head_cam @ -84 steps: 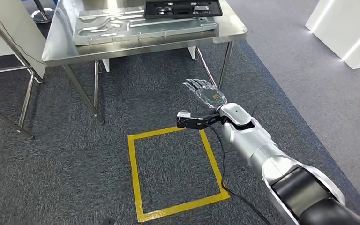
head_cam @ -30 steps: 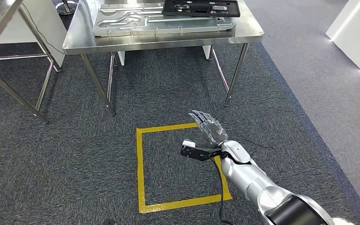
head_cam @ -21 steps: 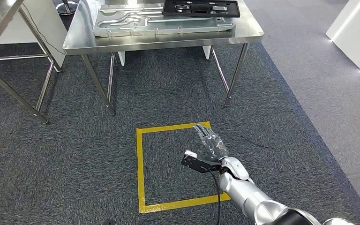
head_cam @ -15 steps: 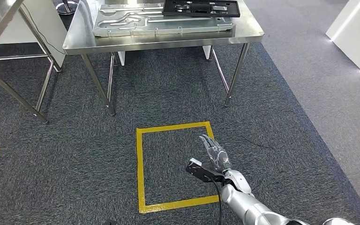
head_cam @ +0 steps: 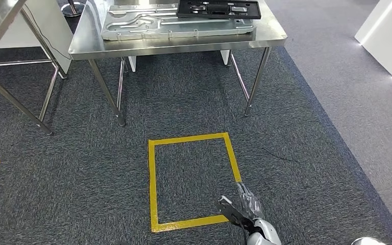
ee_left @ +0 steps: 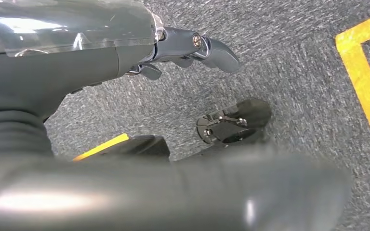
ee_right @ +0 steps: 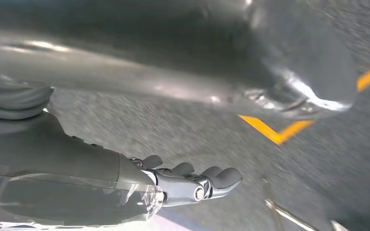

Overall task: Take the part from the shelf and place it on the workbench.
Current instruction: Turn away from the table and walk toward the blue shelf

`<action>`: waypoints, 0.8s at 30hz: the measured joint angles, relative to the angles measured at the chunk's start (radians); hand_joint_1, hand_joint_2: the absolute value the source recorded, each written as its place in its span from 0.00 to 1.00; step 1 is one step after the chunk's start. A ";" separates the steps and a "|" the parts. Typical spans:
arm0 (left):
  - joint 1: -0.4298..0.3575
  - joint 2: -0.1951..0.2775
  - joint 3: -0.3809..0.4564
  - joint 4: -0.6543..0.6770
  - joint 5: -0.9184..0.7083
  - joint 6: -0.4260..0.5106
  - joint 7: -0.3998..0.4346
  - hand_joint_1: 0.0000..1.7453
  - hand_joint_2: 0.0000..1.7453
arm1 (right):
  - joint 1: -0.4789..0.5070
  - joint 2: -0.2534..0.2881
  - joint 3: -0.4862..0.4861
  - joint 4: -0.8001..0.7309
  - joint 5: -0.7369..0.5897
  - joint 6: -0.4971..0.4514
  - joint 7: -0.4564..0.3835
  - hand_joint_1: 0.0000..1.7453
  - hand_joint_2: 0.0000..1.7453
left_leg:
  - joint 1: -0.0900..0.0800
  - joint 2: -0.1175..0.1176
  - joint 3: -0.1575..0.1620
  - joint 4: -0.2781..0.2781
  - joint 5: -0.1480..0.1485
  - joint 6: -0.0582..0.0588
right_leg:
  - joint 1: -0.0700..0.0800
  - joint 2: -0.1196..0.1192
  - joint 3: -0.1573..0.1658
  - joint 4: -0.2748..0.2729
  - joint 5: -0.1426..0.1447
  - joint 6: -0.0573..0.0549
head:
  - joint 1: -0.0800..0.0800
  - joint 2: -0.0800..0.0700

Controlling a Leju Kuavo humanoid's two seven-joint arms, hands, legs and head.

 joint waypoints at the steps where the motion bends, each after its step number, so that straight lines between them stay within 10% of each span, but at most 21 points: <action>1: 0.000 0.000 0.000 0.000 -0.002 0.001 0.004 0.00 1.00 | 0.009 0.001 -0.006 0.006 -0.002 0.002 0.009 0.00 0.25 | 0.000 0.000 0.000 0.000 0.000 0.000 | 0.000 0.000 0.000 0.000 0.000 0.000 | 0.000 0.000; 4: 0.000 -0.001 0.000 0.000 -0.004 0.004 0.013 0.00 1.00 | 0.035 0.005 -0.021 0.023 0.002 0.005 0.048 0.00 1.00 | 0.000 0.000 0.000 0.000 0.000 0.000 | 0.000 0.000 0.000 0.000 0.000 -0.001 | 0.000 0.000; 24: -0.002 -0.002 0.000 0.000 -0.010 0.021 0.090 0.00 1.00 | 0.134 0.029 -0.031 0.096 0.064 0.095 0.298 0.00 1.00 | 0.000 0.000 0.001 0.000 0.000 0.000 | 0.000 0.000 0.000 0.000 -0.001 -0.001 | 0.000 0.000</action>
